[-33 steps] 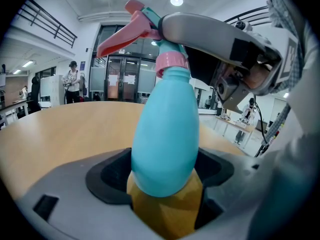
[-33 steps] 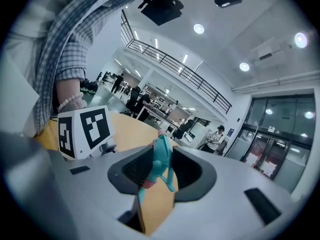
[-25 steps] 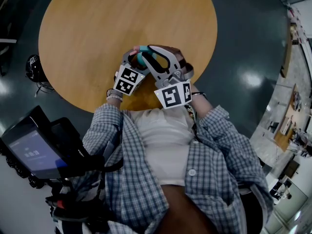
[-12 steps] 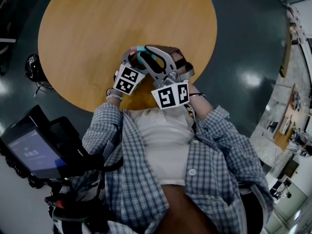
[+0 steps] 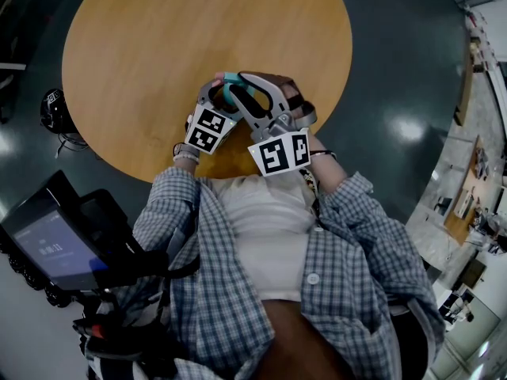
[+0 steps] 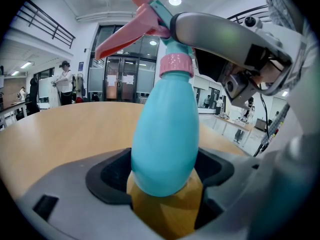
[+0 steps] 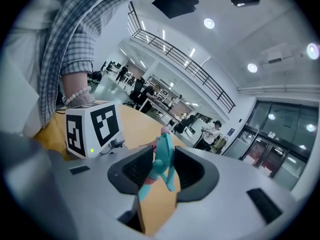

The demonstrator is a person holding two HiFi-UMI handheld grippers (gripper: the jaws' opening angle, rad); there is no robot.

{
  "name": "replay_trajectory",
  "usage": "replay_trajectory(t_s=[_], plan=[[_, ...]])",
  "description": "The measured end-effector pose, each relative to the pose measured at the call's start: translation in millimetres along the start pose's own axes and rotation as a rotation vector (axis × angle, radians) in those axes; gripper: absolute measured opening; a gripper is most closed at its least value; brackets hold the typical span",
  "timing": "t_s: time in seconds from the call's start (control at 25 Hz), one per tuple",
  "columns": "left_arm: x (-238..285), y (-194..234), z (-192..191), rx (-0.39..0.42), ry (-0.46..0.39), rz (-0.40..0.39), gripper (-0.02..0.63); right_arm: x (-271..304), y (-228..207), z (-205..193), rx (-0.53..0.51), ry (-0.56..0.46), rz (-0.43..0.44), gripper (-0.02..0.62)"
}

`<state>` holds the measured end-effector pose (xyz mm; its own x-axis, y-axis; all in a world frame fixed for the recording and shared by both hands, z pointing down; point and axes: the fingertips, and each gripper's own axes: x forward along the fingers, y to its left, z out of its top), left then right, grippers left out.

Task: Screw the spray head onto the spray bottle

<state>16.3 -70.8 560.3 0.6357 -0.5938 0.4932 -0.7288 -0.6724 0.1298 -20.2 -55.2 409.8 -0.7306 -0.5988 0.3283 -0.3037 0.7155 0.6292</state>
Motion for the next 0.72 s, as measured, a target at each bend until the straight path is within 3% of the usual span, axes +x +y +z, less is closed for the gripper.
replay_trajectory(t_s=[0.28,0.52,0.72], plan=[[-0.6,0.9,-0.7,0.001,0.001,0.001,0.400,-0.7,-1.5,-1.3,0.065,-0.004,0.056,0.114],[-1.9,-0.3,-0.6,0.001,-0.001,0.002,0.400,-15.6,-8.5,1.0,0.218,-0.033,0.109,0.123],[-2.9,-1.2,-0.9,0.002,-0.001,0.003,0.400,-24.2,-18.8,-3.7,0.284,-0.077,0.150,0.123]])
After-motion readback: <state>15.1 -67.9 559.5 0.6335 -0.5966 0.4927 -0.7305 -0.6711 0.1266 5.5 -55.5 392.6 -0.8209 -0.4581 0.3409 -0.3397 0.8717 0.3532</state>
